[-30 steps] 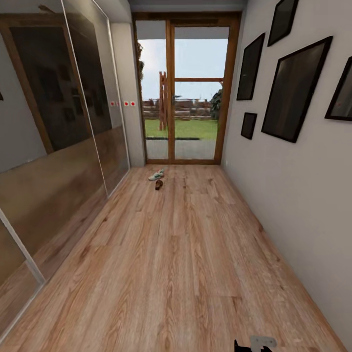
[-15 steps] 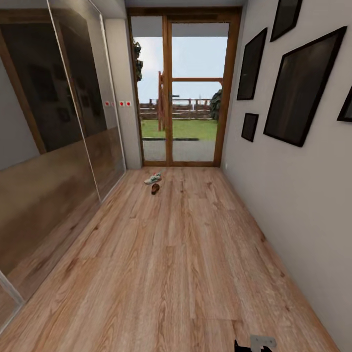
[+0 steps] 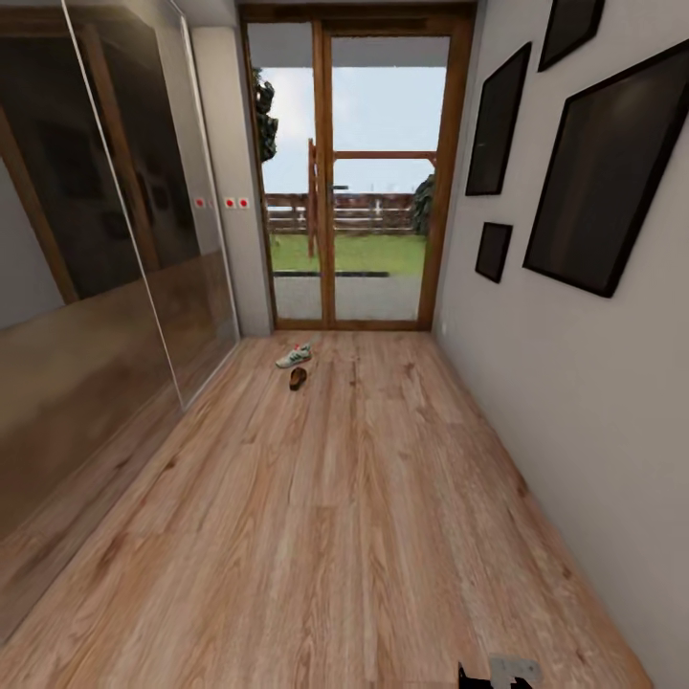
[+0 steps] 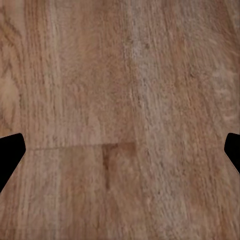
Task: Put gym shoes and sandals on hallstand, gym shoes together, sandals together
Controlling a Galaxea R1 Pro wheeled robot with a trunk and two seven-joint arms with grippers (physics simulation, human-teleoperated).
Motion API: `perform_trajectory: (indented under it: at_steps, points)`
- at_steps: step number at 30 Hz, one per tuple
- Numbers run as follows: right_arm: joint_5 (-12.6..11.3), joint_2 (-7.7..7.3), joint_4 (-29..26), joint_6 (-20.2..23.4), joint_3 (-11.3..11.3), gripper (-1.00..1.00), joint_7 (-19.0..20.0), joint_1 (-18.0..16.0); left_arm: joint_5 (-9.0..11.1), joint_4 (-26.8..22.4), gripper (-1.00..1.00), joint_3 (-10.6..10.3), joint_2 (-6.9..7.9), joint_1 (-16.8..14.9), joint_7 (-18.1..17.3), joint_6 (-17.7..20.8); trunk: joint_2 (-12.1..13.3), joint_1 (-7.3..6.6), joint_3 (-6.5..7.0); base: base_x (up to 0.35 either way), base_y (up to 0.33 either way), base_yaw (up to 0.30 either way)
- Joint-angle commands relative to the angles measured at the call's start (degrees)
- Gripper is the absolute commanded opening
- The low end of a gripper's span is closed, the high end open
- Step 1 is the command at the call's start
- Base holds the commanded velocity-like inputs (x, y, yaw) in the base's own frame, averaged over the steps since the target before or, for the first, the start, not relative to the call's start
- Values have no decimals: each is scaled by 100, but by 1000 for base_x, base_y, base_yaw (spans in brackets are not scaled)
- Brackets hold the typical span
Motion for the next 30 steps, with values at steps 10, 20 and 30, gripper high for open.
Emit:
perform_trajectory:
  at_steps: [10, 20, 30]
  points:
    - [-64, 5, 3, -17, 48, 100, -13, -3, 14, 5, 100, 5, 0, -4, -7, -18, -2, 2, -5, 336, -8, 0]
    - [-67, 5, 3, -17, 44, 100, -17, -3, 14, 5, 100, 5, 0, -4, -7, -18, -2, 2, -5, 338, 0, 0]
    - [-65, 5, 3, -17, 49, 100, -17, -3, 14, 5, 100, 5, 0, -4, -7, -18, -2, 2, -5, 338, 0, 0]
